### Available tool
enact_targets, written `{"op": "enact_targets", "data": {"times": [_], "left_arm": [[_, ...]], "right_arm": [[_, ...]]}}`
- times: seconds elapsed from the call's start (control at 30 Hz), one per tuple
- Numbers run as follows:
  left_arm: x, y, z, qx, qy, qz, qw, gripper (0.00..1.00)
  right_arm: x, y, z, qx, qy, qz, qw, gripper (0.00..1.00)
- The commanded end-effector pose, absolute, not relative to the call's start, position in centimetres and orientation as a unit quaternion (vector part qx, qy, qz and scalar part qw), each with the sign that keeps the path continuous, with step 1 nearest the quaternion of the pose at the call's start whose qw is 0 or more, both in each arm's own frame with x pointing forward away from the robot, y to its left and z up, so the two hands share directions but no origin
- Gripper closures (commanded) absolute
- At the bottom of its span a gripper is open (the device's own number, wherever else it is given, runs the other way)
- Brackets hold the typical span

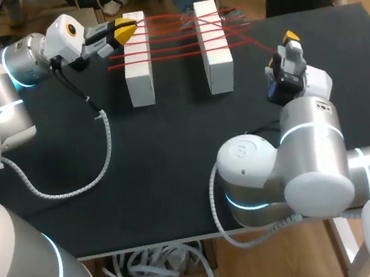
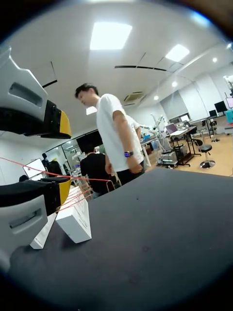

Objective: Grab the tape and strap the tape.

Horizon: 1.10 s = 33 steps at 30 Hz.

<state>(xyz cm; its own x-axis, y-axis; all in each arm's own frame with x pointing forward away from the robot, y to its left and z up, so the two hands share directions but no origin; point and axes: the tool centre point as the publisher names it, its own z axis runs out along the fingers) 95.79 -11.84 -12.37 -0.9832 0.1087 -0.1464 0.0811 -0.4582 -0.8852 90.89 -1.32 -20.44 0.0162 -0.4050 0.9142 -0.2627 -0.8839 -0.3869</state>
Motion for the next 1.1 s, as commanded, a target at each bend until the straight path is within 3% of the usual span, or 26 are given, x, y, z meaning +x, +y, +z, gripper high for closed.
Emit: {"op": "enact_targets", "data": {"times": [0.03,0.23,0.47,0.53,0.63,0.87,1.1], "left_arm": [[95.9,-11.8,-12.5,-0.092,-0.52,0.849,0.008,1.0],[95.9,-11.8,-12.5,-0.092,-0.52,0.849,0.008,1.0],[95.9,-11.8,-12.5,-0.092,-0.52,0.849,0.008,1.0],[95.9,-11.8,-12.5,-0.092,-0.52,0.849,0.008,1.0],[95.9,-11.8,-12.5,-0.092,-0.52,0.849,0.008,1.0],[95.9,-11.8,-12.5,-0.092,-0.52,0.849,0.008,1.0],[95.9,-11.8,-12.5,-0.092,-0.52,0.849,0.008,1.0]], "right_arm": [[90.7,-1.6,-20.3,-0.713,0.232,-0.659,0.056,0.69],[90.5,-1.6,-20.4,-0.715,0.229,-0.659,0.057,0.71],[90.6,-1.4,-20.5,-0.717,0.225,-0.658,0.056,0.88],[90.7,-1.3,-20.4,-0.717,0.224,-0.658,0.054,0.89],[91.2,-0.8,-20.3,-0.718,0.222,-0.658,0.052,0.99],[91.8,-0.1,-20.3,-0.721,0.205,-0.66,0.043,1.0],[91.7,-0.2,-19.7,-0.713,0.188,-0.675,-0.025,1.0]]}}
